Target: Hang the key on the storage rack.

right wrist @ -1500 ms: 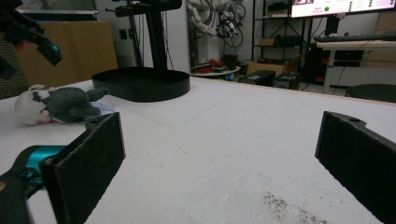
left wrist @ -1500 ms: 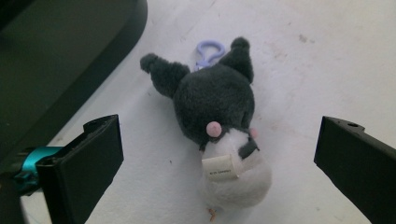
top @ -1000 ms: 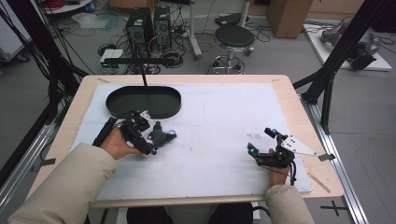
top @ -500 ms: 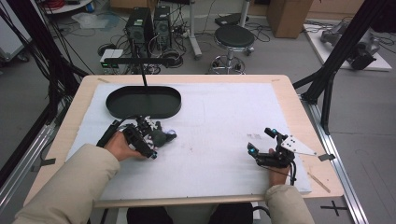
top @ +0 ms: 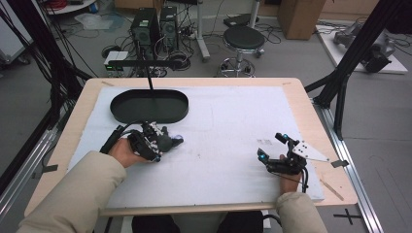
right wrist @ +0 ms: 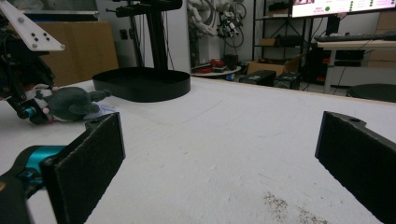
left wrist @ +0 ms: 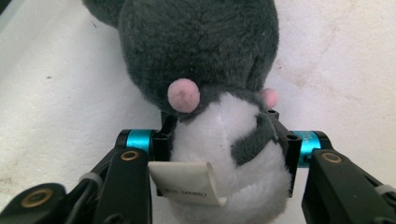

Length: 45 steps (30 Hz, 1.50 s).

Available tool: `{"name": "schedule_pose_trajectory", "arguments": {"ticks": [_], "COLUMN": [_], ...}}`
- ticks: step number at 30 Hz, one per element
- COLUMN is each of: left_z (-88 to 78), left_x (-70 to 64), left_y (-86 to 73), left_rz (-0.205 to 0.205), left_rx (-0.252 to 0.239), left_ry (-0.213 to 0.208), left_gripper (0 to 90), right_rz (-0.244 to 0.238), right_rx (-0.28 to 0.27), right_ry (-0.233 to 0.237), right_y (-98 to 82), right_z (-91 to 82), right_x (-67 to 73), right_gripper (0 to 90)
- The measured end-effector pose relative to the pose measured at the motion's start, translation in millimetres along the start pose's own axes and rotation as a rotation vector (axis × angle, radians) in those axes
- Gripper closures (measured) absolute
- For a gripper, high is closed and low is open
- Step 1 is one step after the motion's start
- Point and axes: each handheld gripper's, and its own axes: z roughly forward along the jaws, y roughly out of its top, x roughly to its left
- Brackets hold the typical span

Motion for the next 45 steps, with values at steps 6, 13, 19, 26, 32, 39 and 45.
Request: {"name": "schedule_pose_trajectory", "arguments": {"ticks": [6,13,19,26,32,39,45], "left_z": [-1.6,-23.1,-45.8,-65.2,-85.7,-101.0,-111.8], "left_x": [1.6,14.7,27.0,36.9,53.1,70.7,84.0], "left_y": [-0.9,-6.1,-10.1,-12.8,-13.9,-12.2,-10.8], "left_rz": [-0.030,-0.109,-0.189,-0.244,-0.317,-0.368,-0.415], "left_rx": [-0.017,-0.110,-0.179,-0.237,-0.299,-0.311,-0.361], "left_ry": [0.004,0.053,0.126,0.172,0.216,0.269,0.279], "left_gripper": [56.9,58.1,58.2,58.1,58.1,58.1,58.1], "right_rz": [-0.001,0.007,-0.001,-0.004,-0.004,-0.006,0.003], "right_rx": [0.000,0.003,0.000,-0.001,0.000,0.001,0.002], "right_ry": [0.000,-0.001,0.001,0.000,0.000,0.001,0.003], "right_y": [0.1,0.0,0.1,0.0,0.1,0.0,0.2], "right_z": [0.0,-0.3,0.0,0.1,0.1,0.0,0.0], "right_x": [0.2,0.2,0.1,0.2,0.3,0.1,-0.1], "right_gripper": [0.6,0.6,0.6,0.6,0.6,0.6,0.6]}}
